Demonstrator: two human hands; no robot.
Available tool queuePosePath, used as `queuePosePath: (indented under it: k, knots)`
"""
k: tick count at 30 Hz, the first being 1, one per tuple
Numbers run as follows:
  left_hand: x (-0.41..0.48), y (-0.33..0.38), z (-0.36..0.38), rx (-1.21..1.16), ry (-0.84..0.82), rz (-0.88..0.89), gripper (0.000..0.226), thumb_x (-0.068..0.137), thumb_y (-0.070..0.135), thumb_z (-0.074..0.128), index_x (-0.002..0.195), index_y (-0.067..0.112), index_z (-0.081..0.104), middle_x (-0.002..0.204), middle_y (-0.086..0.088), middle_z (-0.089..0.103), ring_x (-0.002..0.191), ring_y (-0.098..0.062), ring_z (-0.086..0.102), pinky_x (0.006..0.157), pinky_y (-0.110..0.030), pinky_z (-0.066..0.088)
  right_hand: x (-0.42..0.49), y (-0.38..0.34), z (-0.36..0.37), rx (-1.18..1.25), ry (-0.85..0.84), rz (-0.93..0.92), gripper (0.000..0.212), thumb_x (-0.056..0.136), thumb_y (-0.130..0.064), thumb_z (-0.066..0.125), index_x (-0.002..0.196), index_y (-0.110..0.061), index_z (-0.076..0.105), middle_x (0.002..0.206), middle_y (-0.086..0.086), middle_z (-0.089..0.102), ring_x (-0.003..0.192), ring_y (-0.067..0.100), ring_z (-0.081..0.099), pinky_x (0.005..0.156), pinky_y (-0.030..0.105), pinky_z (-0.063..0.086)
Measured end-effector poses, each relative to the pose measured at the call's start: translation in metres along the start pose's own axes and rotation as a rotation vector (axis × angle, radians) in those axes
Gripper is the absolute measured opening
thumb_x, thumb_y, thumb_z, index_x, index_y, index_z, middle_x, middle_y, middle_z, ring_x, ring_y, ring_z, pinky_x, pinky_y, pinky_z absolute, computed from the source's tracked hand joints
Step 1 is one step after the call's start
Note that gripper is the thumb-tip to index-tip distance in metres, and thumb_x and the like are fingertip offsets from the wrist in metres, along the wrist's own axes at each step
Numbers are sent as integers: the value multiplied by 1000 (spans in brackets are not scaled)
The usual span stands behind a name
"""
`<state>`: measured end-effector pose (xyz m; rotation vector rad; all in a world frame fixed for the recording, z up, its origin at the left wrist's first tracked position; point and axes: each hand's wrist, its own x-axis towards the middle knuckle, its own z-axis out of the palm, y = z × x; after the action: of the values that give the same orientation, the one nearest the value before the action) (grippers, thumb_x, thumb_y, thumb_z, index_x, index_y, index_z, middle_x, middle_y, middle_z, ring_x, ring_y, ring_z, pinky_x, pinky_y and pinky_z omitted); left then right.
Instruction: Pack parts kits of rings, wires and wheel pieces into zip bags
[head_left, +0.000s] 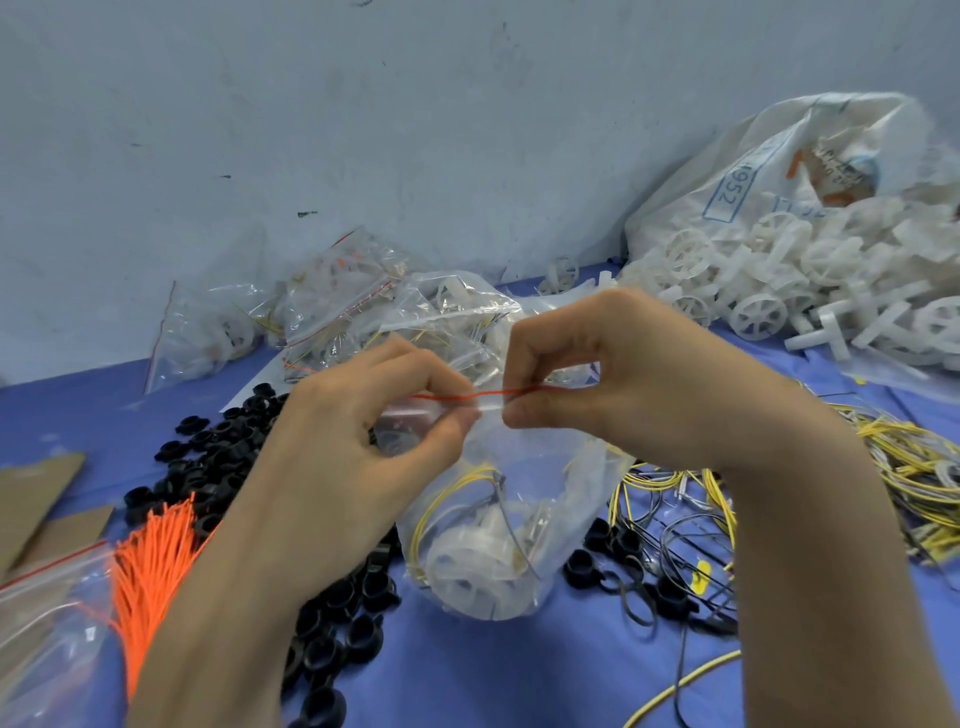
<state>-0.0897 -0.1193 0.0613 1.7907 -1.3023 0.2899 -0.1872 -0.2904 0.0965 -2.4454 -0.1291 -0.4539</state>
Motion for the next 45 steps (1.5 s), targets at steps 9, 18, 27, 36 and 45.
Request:
queuePosePath:
  k: [9, 18, 27, 36, 45]
  knots:
    - [1, 4, -1, 177, 39, 68, 12, 81, 27, 67, 71, 22, 63, 86, 13, 58, 80, -4, 58, 70, -8, 38, 3, 0, 5, -34, -12, 31, 12, 75, -23, 78, 72, -16, 68, 71, -4, 68, 71, 7, 62, 73, 26, 49]
    - [0, -4, -9, 137, 27, 83, 27, 85, 40, 57, 71, 17, 60, 86, 9, 56, 82, -10, 57, 72, -15, 38, -3, 7, -6, -12, -18, 90, 23, 73, -34, 77, 67, -15, 64, 75, 5, 71, 79, 24, 64, 78, 41, 50]
    - [-6, -31, -20, 81, 105, -29, 21, 79, 45, 58, 69, 28, 63, 93, 11, 59, 87, -2, 57, 73, -8, 37, -13, 30, -17, 100, -6, 151, 32, 72, -36, 73, 56, -14, 55, 57, 11, 55, 56, 13, 43, 57, 31, 33]
    - [-11, -47, -28, 35, 140, -72, 23, 77, 48, 61, 72, 26, 62, 94, 11, 59, 88, -7, 58, 75, -12, 41, -19, 45, -25, 170, 33, 113, 33, 63, -43, 69, 49, -19, 52, 44, -6, 38, 46, 10, 29, 45, 22, 23]
    - [-13, -51, -22, -175, 326, -213, 33, 64, 34, 77, 55, 17, 50, 74, 11, 62, 56, 2, 50, 55, -8, 38, 7, 77, 13, 331, -359, 205, 57, 58, -43, 86, 110, -41, 64, 113, -28, 64, 107, -12, 56, 88, 7, 43]
